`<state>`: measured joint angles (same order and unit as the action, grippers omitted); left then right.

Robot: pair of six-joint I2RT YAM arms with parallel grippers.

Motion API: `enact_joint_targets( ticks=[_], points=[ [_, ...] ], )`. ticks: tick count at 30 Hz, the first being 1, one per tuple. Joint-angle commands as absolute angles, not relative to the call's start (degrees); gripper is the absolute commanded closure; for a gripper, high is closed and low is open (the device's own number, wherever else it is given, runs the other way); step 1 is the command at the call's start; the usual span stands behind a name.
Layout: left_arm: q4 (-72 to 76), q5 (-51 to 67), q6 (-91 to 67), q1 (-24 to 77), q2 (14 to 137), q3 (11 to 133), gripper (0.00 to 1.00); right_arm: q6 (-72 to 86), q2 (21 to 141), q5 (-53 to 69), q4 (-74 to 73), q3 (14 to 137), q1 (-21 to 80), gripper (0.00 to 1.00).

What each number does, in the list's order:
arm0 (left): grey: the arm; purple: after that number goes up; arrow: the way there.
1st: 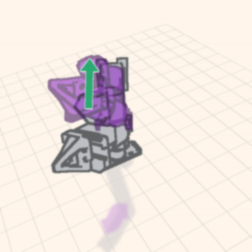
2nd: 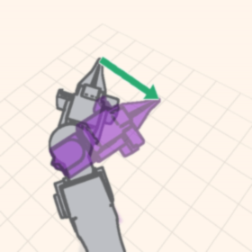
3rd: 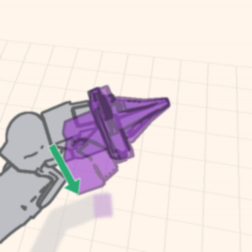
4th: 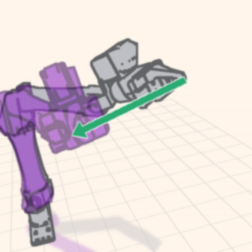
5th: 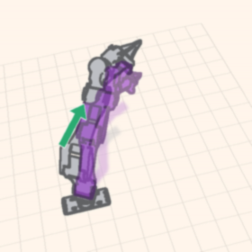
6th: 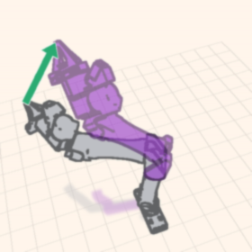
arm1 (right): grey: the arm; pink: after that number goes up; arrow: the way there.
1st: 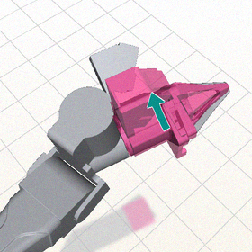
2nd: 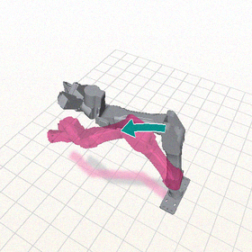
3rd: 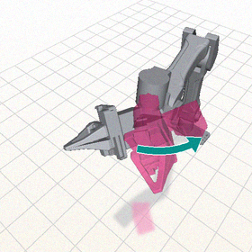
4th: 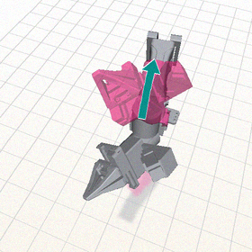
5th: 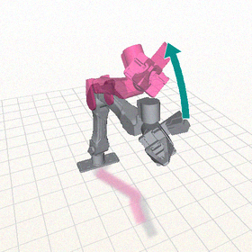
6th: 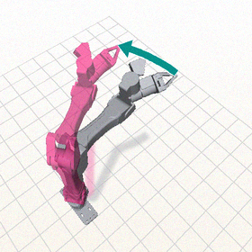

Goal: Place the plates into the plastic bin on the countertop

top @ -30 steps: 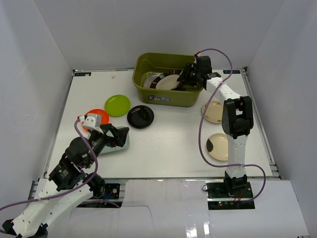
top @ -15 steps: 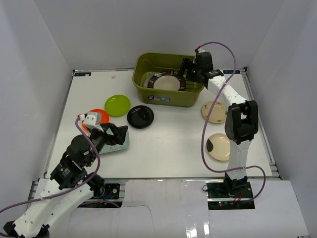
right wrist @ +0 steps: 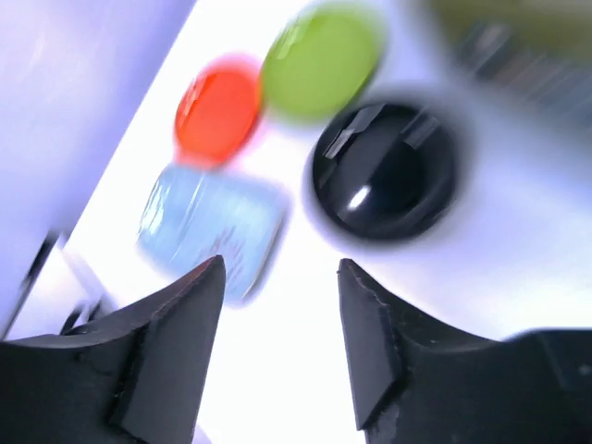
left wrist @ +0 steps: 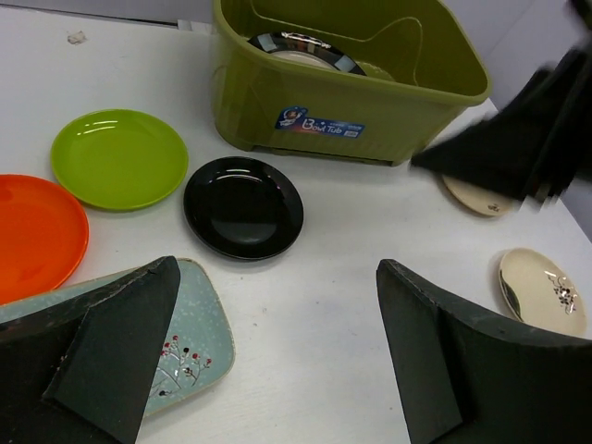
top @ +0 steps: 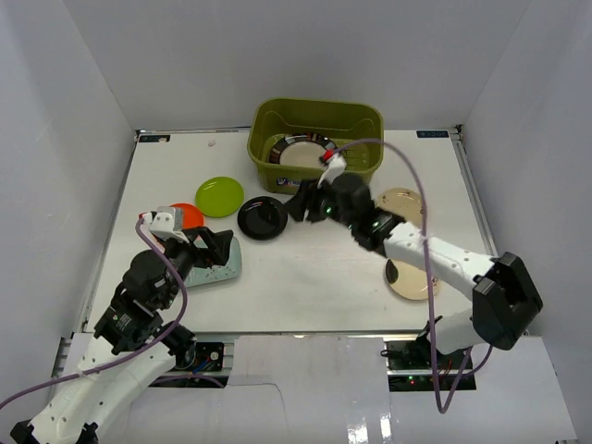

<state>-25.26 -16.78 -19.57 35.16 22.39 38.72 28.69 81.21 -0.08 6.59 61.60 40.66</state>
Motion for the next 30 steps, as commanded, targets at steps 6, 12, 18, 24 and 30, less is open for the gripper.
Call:
enact_joint_targets(
  ticks=[6,12,18,24,30],
  points=[
    [-24.87,-18.20,-19.95,34.28,20.56,38.14,0.02,45.70,97.08,-1.24,29.01,52.90,57.47,0.37],
    [-24.96,-16.61,-19.86,34.10,21.53,38.23,0.02,47.80,108.61,2.19,29.79,60.63,60.64,0.29],
    [-24.96,-16.88,-19.86,34.19,21.44,38.06,0.02,51.59,115.82,0.35,31.91,63.10,60.73,0.46],
    [-24.96,-17.14,-19.77,34.19,22.24,38.15,0.02,57.03,121.64,0.35,33.39,66.36,60.82,0.58],
    [-24.96,-18.28,-19.69,34.10,21.09,37.97,0.02,58.01,119.45,0.35,34.71,63.73,60.82,0.90]
  ],
)
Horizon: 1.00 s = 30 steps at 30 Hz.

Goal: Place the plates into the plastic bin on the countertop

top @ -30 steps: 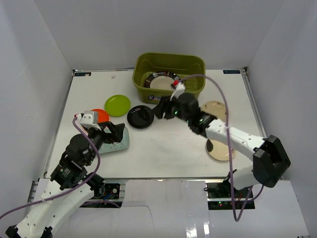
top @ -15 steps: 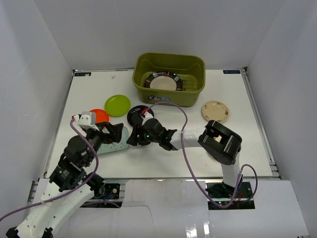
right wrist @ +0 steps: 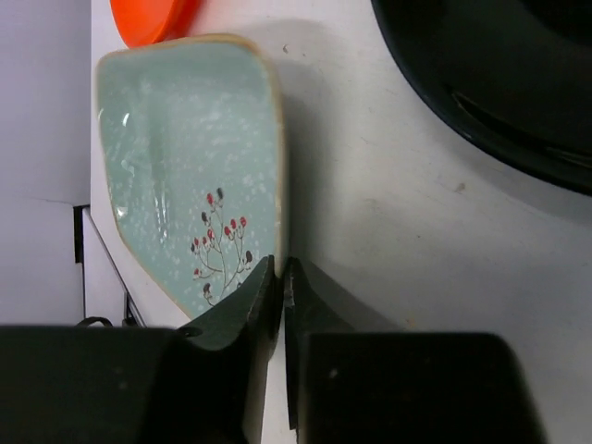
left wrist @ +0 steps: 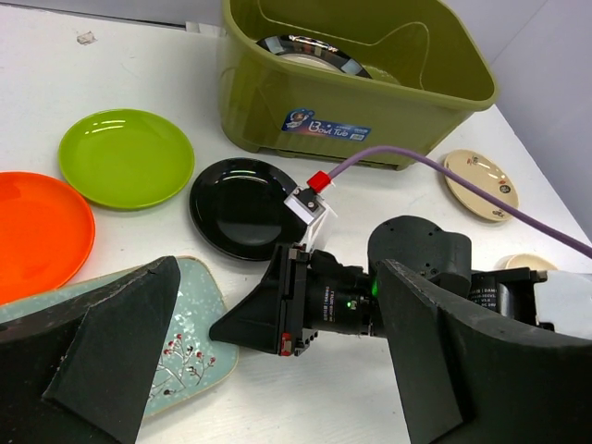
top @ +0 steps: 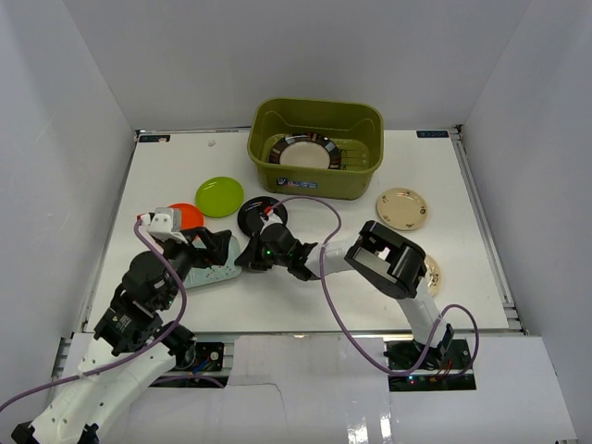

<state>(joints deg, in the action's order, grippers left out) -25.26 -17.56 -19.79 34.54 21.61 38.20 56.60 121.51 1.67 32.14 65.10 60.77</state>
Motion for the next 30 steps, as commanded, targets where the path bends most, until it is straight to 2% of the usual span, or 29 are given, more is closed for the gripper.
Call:
enact_joint_targets(
  ticks=[1,5,9,17,22,24,30],
  points=[
    [-25.05,-18.28,-19.69,34.19,21.09,37.97,0.02,58.01,118.05,0.35,35.85,62.15,60.91,0.92],
    [-25.14,-18.28,-19.95,34.19,21.27,38.06,0.02,55.65,104.46,-2.11,38.85,51.01,60.73,0.92],
    [-25.22,-19.16,-20.30,34.10,20.22,38.14,0.02,50.12,92.66,-1.76,34.47,47.12,58.72,0.92],
    [-24.96,-20.92,-20.83,33.93,17.22,37.88,0.02,41.93,71.92,1.21,20.59,49.82,45.19,0.92],
    [-24.79,-20.57,-20.74,33.93,19.51,37.88,0.02,37.19,73.20,4.65,14.60,59.66,31.33,0.92],
    [-24.52,-20.57,-20.66,33.84,20.91,37.97,0.02,35.60,77.50,5.97,12.32,66.07,25.88,0.92],
    [-23.82,-19.07,-21.53,33.49,22.50,37.80,0.02,31.04,94.46,8.09,4.86,85.29,18.73,0.92]
  ],
)
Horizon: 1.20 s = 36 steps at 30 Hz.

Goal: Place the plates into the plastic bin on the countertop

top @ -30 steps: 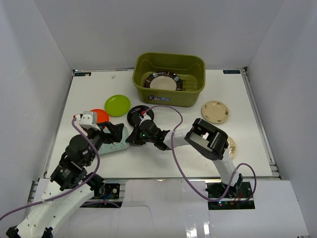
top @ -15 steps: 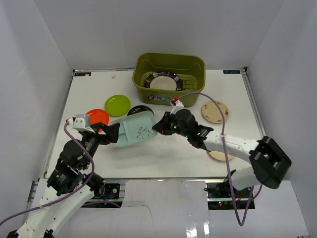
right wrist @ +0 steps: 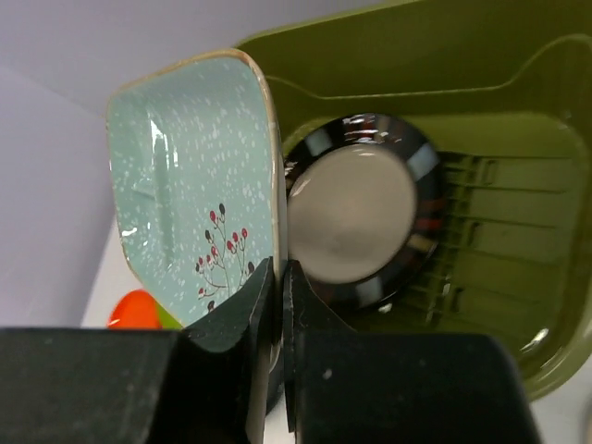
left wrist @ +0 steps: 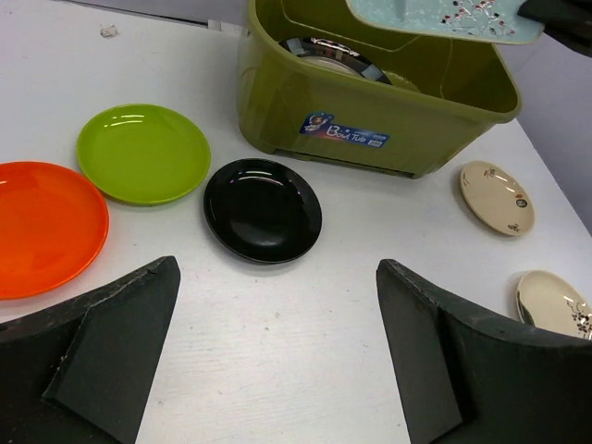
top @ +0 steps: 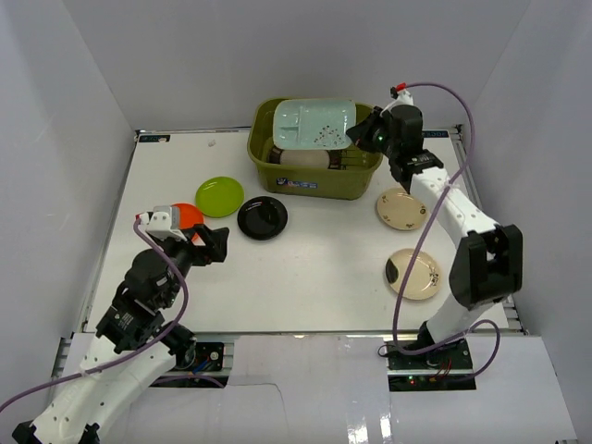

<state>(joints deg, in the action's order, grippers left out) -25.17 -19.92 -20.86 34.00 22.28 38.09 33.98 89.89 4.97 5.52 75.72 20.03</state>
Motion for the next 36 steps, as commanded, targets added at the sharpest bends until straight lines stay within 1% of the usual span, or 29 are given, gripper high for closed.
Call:
enact_joint_targets(
  ticks=[1,4,6,11,13,14,16,17,19,20,21,22,26,29,30,31,32,33,34,35,36],
  points=[
    [-23.64,-19.16,-21.62,33.49,22.50,37.71,0.02,29.89,96.74,8.09,3.27,87.95,18.46,0.92],
    [-23.56,-19.69,-22.06,33.31,24.25,37.53,0.02,27.69,105.79,8.26,0.10,96.14,17.58,0.92],
    [-23.64,-20.04,-22.67,33.40,25.57,37.62,0.02,27.07,108.18,8.17,0.09,99.04,17.14,0.92],
    [-23.20,-19.08,-24.61,33.22,30.05,38.67,0.02,27.25,114.34,9.75,-1.65,101.34,16.52,0.92],
    [-21.19,-16.63,-25.66,33.22,30.50,38.85,0.02,27.25,115.66,9.58,-1.76,101.43,16.52,0.89],
    [-20.22,-16.00,-26.10,33.22,31.02,38.50,0.02,27.33,116.10,9.15,-2.54,101.51,16.52,0.82],
    [-17.85,-15.12,-27.50,33.22,32.25,37.71,0.02,27.16,116.80,8.18,-2.90,101.17,16.52,0.71],
    [-17.49,-14.86,-28.21,33.22,33.21,37.62,0.02,26.81,116.98,8.00,-2.99,100.90,16.52,0.59],
    [-16.70,-14.07,-29.79,33.31,36.29,37.62,0.02,26.46,116.63,7.12,-3.60,100.46,16.52,0.47],
    [-16.44,-13.98,-30.23,33.22,37.26,37.44,0.02,26.19,116.37,7.03,-3.52,99.68,16.52,0.36],
    [-15.57,-13.97,-30.67,33.22,38.66,37.27,0.02,25.76,116.02,6.86,-3.25,99.49,16.52,0.32],
    [-14.86,-13.80,-31.11,33.22,39.37,36.66,0.02,25.58,115.23,6.94,-3.08,99.32,16.61,0.25],
    [-12.14,-12.92,-33.82,33.22,44.11,36.21,0.02,24.61,111.72,9.05,-3.16,99.06,16.87,0.12],
    [-11.17,-13.88,-37.16,33.22,48.85,35.95,0.02,24.43,106.01,12.12,-1.50,96.17,17.31,0.08],
    [-10.99,-14.32,-38.05,33.05,50.00,35.69,0.02,24.78,104.17,13.26,-0.71,91.89,17.75,0.08],
    [-10.64,-14.50,-38.84,32.52,52.01,35.42,0.02,26.09,99.89,13.88,1.30,88.89,18.01,0.09],
    [-10.29,-14.41,-41.02,32.00,53.08,35.16,0.02,26.80,97.49,14.41,4.80,85.73,18.89,0.09],
    [-10.11,-14.07,-42.35,31.12,53.78,34.37,0.02,27.50,95.21,14.85,6.57,78.82,19.59,0.11],
    [-9.85,-13.28,-43.84,28.68,54.40,33.67,0.02,28.81,90.57,14.77,8.33,74.92,20.30,0.12],
    [-9.76,-12.05,-45.42,26.65,55.01,33.05,0.02,29.44,88.18,14.50,12.09,71.14,22.30,0.16],
    [-9.58,-8.82,-47.96,22.11,55.11,32.35,0.02,30.14,84.15,13.81,13.69,67.36,23.72,0.18]
  ],
)
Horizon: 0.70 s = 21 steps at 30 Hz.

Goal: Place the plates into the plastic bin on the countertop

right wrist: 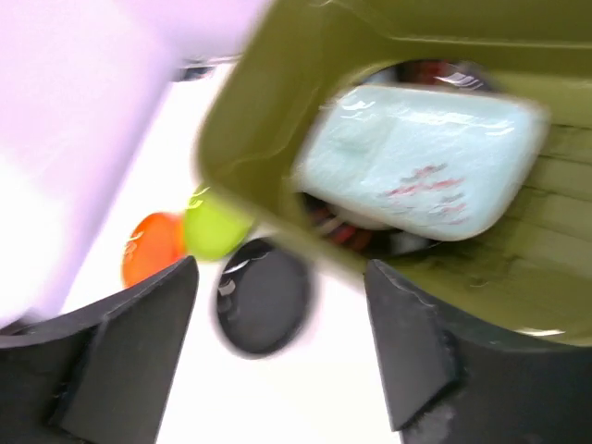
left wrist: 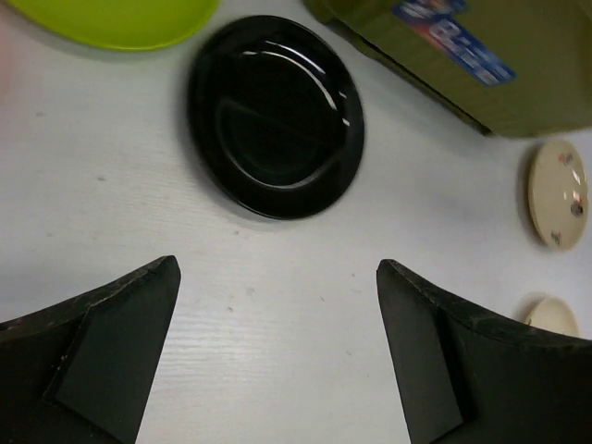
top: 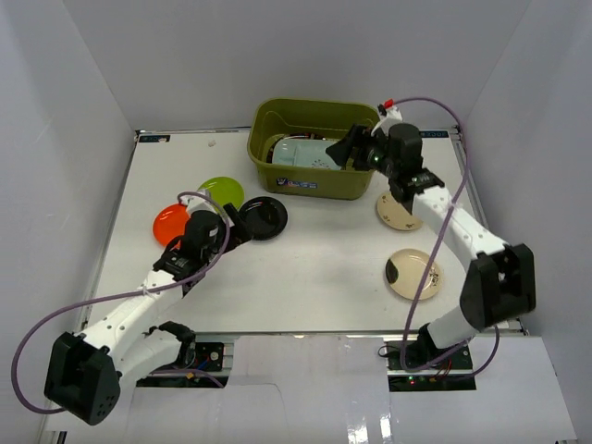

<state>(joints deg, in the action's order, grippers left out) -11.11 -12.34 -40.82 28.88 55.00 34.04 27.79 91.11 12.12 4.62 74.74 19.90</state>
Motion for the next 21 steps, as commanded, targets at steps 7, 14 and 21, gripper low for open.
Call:
enact_joint_targets(
  ticks=[7,14,21],
  points=[
    [-10.63,-1.68,-53.69,2.92,51.25,26.03,0.06,36.81,75.94,10.64,23.81,40.82,33.91,0.64],
    [-7.92,-2.99,-55.55,-8.43,54.14,21.54,0.08,43.94,79.09,6.06,34.18,30.95,37.44,0.42],
    [-2.65,-3.70,-56.69,-14.84,62.56,21.01,0.12,52.46,90.87,4.57,43.15,31.28,39.46,0.39]
  ],
)
